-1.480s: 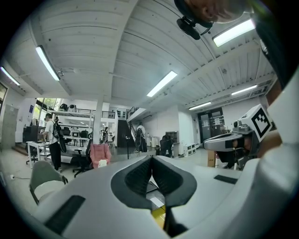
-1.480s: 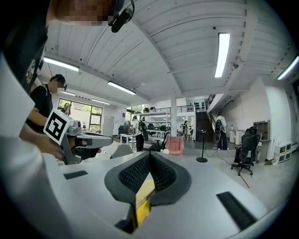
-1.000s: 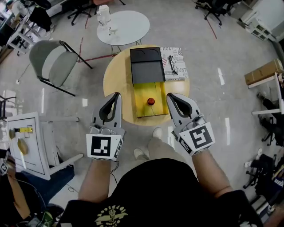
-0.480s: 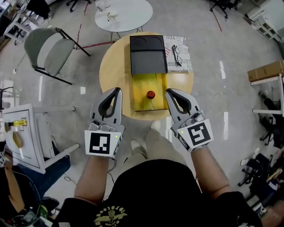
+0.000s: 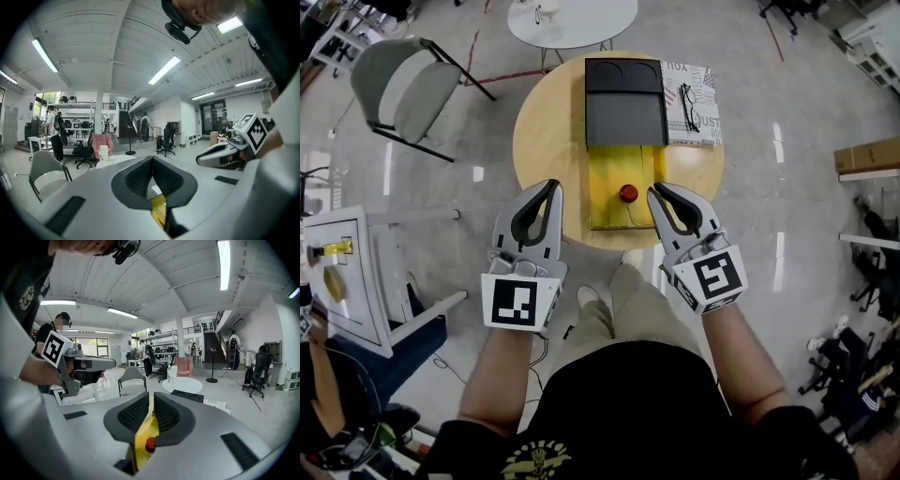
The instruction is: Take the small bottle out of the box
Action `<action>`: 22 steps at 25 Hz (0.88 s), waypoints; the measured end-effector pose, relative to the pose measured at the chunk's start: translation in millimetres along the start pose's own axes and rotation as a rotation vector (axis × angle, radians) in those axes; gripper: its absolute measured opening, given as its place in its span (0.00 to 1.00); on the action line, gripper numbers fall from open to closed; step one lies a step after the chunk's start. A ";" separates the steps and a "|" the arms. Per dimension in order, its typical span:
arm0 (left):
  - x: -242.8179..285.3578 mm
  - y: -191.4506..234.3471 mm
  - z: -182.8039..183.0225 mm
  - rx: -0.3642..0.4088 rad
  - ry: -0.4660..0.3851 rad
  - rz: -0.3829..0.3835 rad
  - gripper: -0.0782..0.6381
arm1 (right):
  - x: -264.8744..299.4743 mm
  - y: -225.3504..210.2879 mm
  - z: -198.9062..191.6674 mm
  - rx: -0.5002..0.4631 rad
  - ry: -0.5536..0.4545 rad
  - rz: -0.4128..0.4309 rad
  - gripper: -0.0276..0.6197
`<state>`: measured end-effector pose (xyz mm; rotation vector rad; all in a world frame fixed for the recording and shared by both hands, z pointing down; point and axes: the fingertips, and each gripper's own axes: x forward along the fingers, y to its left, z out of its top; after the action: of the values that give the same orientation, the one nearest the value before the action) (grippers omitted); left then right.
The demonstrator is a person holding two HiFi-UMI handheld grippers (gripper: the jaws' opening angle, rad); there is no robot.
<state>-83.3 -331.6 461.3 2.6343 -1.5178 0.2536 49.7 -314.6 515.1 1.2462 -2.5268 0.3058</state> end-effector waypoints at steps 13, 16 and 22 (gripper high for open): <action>10.0 6.0 -32.1 -0.006 0.038 0.033 0.13 | 35.9 -5.1 -62.3 -0.018 0.094 0.012 0.18; 11.0 5.4 -36.8 -0.001 0.035 0.033 0.13 | 42.6 -5.8 -77.0 -0.024 0.109 0.018 0.19; 12.9 5.1 -45.9 -0.013 0.057 0.042 0.13 | 59.2 -5.6 -109.0 -0.018 0.168 0.036 0.23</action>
<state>-85.9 -337.7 508.8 2.5641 -1.5533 0.3183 39.5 -326.3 638.3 1.1200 -2.4058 0.3791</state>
